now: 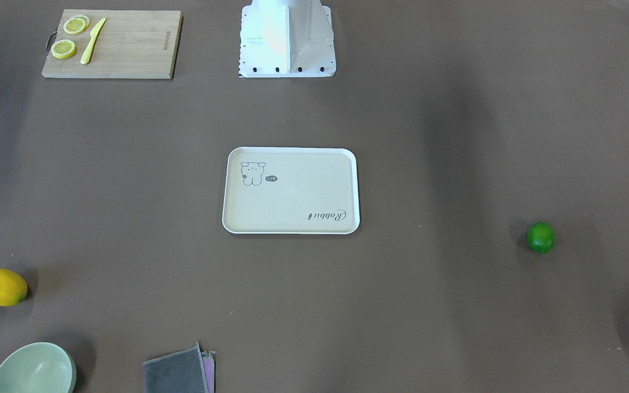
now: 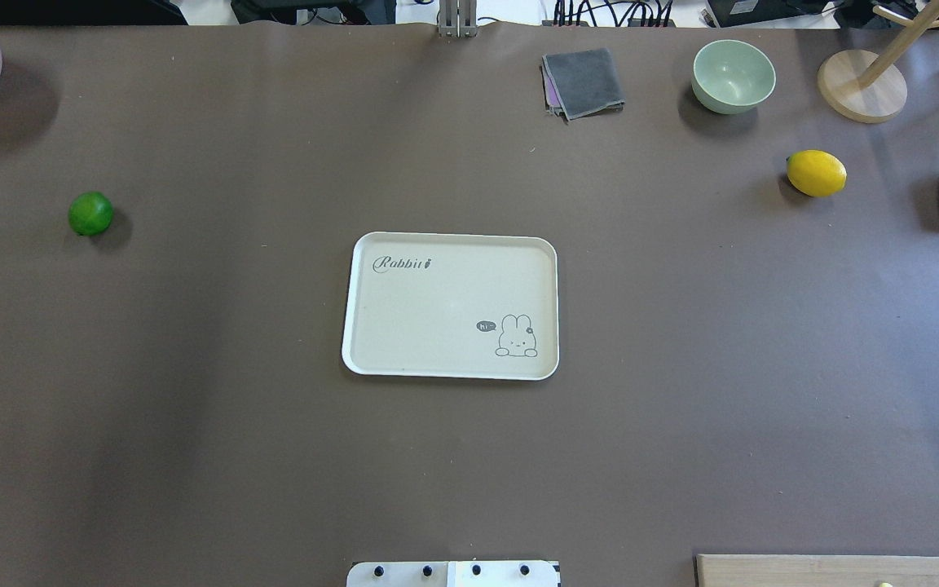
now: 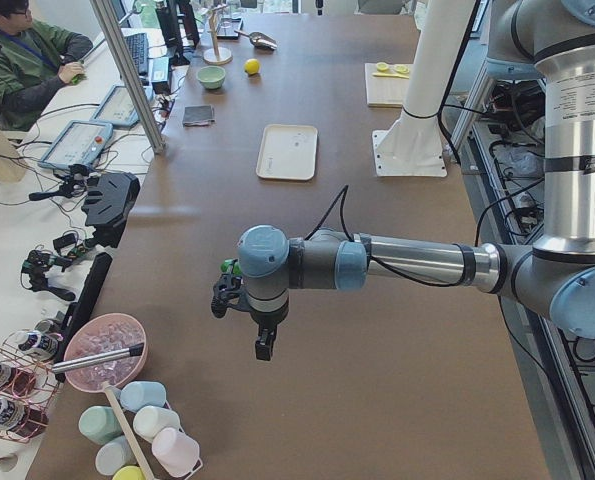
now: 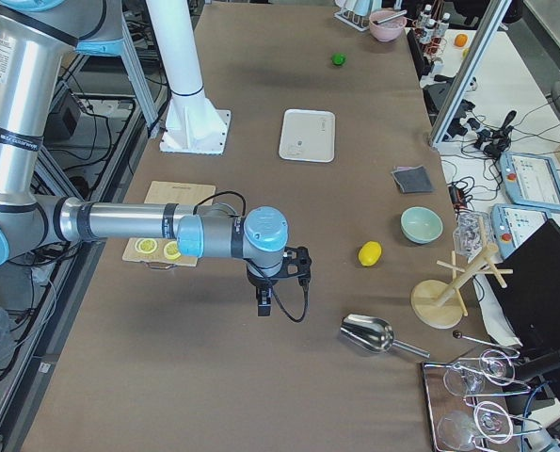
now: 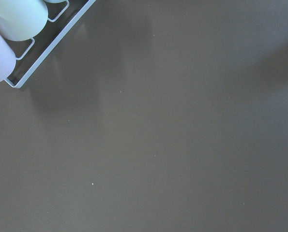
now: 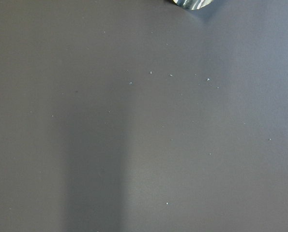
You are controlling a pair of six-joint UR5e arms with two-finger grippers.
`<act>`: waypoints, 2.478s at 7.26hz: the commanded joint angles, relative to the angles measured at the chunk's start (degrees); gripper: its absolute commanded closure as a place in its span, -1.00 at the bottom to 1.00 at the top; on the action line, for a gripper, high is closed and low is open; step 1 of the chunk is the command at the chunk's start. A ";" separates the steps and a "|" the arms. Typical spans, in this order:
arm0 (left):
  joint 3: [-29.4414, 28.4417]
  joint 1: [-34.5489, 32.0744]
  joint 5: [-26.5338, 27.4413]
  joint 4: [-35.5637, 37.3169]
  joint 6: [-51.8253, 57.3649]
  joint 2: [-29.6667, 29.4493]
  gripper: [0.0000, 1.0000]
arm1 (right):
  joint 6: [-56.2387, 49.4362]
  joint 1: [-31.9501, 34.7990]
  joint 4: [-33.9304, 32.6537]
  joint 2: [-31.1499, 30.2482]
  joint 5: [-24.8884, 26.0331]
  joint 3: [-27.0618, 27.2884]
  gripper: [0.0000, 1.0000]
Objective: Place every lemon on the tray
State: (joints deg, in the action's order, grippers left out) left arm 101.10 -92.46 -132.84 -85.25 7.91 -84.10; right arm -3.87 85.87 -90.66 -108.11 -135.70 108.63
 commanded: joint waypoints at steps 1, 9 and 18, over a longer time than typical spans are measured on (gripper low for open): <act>0.41 0.70 0.03 0.08 0.00 0.08 -0.96 | 0.00 0.00 -0.04 0.00 0.00 0.00 -1.00; 5.16 0.70 -0.05 -14.81 -0.53 -0.71 -0.96 | 0.88 0.17 0.04 3.60 0.26 8.25 -1.00; -3.79 11.55 -1.20 -32.76 -7.12 -6.24 -0.96 | 2.54 1.26 8.48 5.53 -0.53 4.58 -1.00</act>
State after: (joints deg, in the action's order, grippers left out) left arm 99.42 -86.20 -134.22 -116.05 0.98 -89.23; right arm -2.08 90.25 -82.94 -103.45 -136.07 114.01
